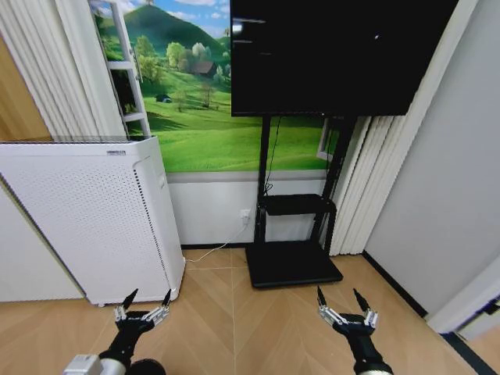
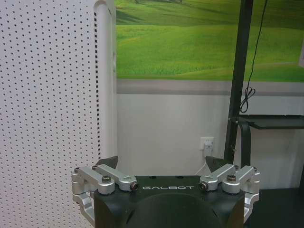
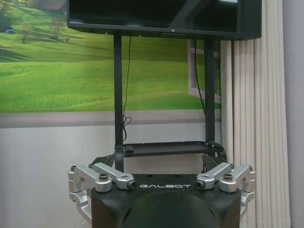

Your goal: Pick up the trash bin and place the garbage on the floor into it.

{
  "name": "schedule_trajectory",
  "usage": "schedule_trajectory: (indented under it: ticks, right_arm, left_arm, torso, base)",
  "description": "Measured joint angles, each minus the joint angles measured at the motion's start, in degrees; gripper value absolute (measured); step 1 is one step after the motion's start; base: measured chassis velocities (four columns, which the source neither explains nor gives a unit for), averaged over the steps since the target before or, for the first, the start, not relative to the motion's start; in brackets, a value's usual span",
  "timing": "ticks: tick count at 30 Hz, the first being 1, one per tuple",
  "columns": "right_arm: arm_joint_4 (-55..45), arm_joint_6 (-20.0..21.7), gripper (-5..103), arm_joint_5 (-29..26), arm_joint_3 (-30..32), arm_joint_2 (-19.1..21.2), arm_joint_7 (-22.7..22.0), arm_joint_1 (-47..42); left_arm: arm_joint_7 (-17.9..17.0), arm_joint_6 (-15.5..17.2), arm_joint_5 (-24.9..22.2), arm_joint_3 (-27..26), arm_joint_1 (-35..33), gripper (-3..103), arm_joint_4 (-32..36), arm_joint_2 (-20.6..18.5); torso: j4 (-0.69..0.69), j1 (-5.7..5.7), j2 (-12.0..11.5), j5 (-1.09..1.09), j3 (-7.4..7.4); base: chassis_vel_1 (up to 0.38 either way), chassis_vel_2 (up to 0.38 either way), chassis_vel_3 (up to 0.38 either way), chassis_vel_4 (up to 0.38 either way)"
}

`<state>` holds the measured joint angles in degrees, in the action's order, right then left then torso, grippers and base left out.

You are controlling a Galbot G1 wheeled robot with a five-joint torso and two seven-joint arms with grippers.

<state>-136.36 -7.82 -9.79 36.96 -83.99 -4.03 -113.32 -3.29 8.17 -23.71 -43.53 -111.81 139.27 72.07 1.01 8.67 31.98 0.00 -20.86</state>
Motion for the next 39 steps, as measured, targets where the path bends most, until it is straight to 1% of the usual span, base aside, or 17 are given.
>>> schedule_trajectory:
  ticks: [13, 15, 29, 31, 32, 39]
  right_arm:
    - [0.00, 0.00, 100, 0.00, 0.00, 0.00, 0.00, 0.00]
    - [0.00, 0.00, 100, 0.00, 0.00, 0.00, 0.00, 0.00]
    - [0.00, 0.00, 100, 0.00, 0.00, 0.00, 0.00, 0.00]
    - [0.00, 0.00, 100, 0.00, 0.00, 0.00, 0.00, 0.00]
    - [0.00, 0.00, 100, 0.00, 0.00, 0.00, 0.00, 0.00]
    - [0.00, 0.00, 100, 0.00, 0.00, 0.00, 0.00, 0.00]
  left_arm:
    - [0.00, 0.00, 0.00, 0.00, 0.00, 100, 0.00, 0.00]
    - [0.00, 0.00, 0.00, 0.00, 0.00, 100, 0.00, 0.00]
    - [0.00, 0.00, 0.00, 0.00, 0.00, 100, 0.00, 0.00]
    - [0.00, 0.00, 0.00, 0.00, 0.00, 100, 0.00, 0.00]
    - [0.00, 0.00, 0.00, 0.00, 0.00, 100, 0.00, 0.00]
    - [0.00, 0.00, 0.00, 0.00, 0.00, 100, 0.00, 0.00]
  torso:
    - [0.00, 1.11, 2.84, 0.00, -1.77]
    - [0.00, 1.46, 3.71, 0.00, -2.28]
    - [0.00, 2.81, 6.80, 0.00, -4.00]
    - [0.00, 3.15, 7.58, 0.00, -4.44]
    - [0.00, 3.15, 7.58, 0.00, -4.44]
    - [0.00, 3.92, 9.56, 0.00, -5.67]
  base:
    - [0.000, 0.000, 0.000, 0.000]
    - [0.000, 0.000, 0.000, 0.000]
    - [0.000, 0.000, 0.000, 0.000]
    - [0.000, 0.000, 0.000, 0.000]
    - [0.000, 0.000, 0.000, 0.000]
    - [0.000, 0.000, 0.000, 0.000]
